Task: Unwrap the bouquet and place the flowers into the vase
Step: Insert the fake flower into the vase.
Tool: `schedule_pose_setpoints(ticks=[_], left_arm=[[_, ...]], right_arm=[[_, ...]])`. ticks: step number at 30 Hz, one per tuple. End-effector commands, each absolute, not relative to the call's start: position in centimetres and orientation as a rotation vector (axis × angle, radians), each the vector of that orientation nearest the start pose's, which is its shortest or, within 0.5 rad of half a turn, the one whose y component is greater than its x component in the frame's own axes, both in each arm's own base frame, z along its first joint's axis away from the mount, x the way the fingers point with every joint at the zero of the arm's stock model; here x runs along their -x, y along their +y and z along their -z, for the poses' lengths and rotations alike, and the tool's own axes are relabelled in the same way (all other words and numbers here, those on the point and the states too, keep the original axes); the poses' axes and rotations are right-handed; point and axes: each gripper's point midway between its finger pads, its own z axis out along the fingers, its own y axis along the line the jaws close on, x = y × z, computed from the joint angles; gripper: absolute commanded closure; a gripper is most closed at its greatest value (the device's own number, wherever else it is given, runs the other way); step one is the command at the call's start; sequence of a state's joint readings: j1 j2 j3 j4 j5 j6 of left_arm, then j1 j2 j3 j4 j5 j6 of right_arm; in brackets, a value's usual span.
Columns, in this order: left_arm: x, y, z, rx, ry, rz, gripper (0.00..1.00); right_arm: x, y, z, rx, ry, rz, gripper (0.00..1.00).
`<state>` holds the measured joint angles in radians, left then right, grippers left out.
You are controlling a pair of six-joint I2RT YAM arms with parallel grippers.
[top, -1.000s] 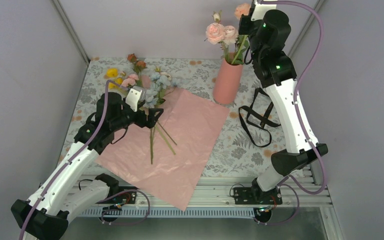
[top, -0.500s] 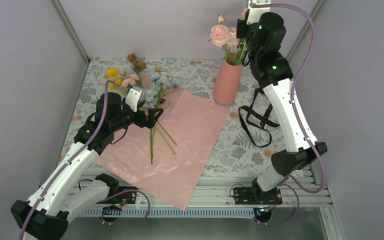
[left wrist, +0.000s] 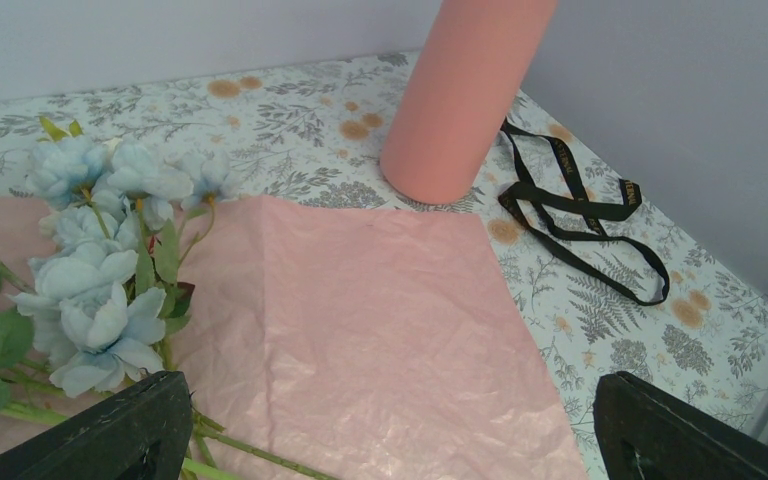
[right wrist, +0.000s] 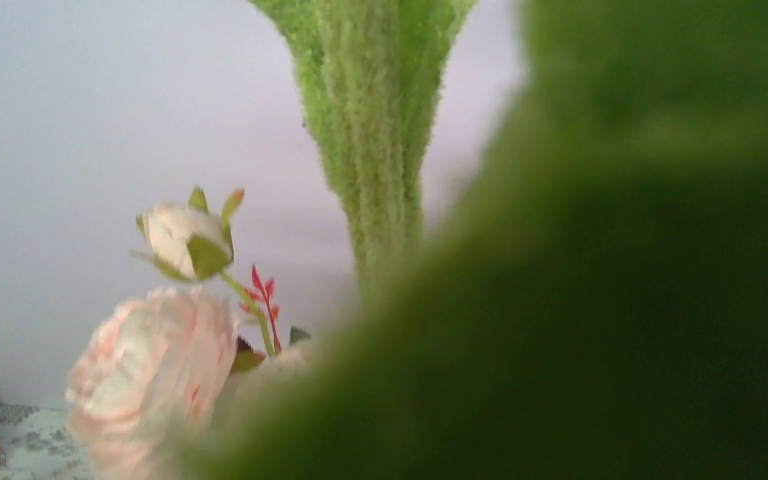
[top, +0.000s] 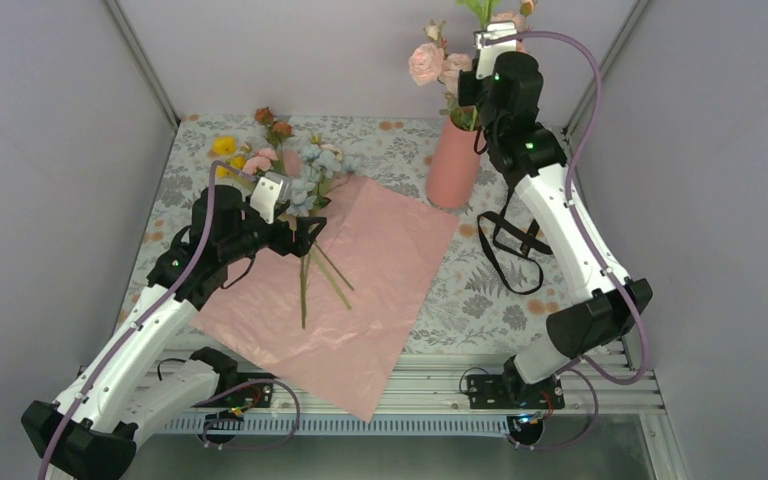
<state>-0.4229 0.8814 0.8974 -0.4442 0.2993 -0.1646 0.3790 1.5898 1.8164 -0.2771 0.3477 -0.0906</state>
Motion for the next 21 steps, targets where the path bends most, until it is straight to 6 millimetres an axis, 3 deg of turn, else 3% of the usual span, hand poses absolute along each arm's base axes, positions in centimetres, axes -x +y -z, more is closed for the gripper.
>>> schedule_pose_setpoints(ticks=[1,6,14,21], left_arm=[[-26.4,-17.3,-28.2,-0.466,1.981,0.657,0.00],[-26.3,-17.3,-28.0,-0.463,1.990,0.660,0.00],[-26.9,-16.6,-27.8,-0.409,2.012,0.618,0.00],[-28.5,-14.6,-25.2,-0.236,2.164,0.493,0.00]], right_arm=[[-46.8,11.2,-46.6,0.063,1.616,0.062,0.96],[-47.1,10.9,-43.8,0.032,1.689,0.041,0.86],[-45.1,9.4,-43.6,-0.057,1.750,0.023,0.67],[-41.8,8.8,-40.4,-0.083,1.887,-0.025,0.36]])
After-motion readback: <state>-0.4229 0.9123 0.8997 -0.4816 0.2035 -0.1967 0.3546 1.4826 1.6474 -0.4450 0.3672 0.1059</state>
